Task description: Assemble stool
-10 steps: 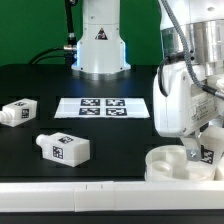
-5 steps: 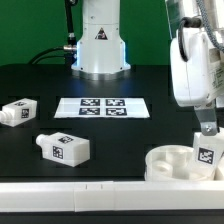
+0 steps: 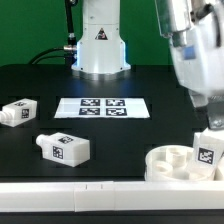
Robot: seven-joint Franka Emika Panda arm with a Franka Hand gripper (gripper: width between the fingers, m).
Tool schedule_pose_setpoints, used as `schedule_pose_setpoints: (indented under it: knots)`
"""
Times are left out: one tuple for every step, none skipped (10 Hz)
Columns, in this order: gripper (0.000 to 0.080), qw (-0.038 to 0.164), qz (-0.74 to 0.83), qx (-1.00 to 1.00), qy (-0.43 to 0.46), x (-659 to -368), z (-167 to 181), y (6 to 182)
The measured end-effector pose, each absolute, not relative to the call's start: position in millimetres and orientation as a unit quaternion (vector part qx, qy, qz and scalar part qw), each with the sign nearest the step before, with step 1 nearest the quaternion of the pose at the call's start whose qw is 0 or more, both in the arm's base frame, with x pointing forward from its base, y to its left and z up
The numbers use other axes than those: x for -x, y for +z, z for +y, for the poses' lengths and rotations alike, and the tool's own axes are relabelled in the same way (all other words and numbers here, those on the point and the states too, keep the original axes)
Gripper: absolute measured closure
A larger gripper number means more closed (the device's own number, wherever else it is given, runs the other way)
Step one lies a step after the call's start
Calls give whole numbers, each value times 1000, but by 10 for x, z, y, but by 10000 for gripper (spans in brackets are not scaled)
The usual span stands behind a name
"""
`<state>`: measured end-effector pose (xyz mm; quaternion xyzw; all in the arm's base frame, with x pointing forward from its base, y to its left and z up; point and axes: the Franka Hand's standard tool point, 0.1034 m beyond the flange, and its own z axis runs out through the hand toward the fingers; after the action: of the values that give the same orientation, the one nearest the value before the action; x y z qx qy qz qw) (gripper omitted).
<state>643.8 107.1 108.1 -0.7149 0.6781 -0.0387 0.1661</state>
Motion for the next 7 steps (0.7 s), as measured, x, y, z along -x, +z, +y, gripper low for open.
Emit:
schedule_pose_setpoints:
  knots:
    - [151, 162, 648, 743, -41, -6430, 1067, 1088]
    - [151, 159, 631, 758, -46, -6430, 1058, 1075]
    - [151, 154, 603, 781, -53, -6430, 1048, 1070]
    - [151, 145, 560, 814, -61, -6430, 1042, 1070]
    - [151, 120, 466, 874, -64, -6430, 1091, 1075]
    - [151, 103, 372, 920, -61, -6431, 1149, 1055]
    - [151, 90, 263, 960, -38, -6443, 1199, 1039]
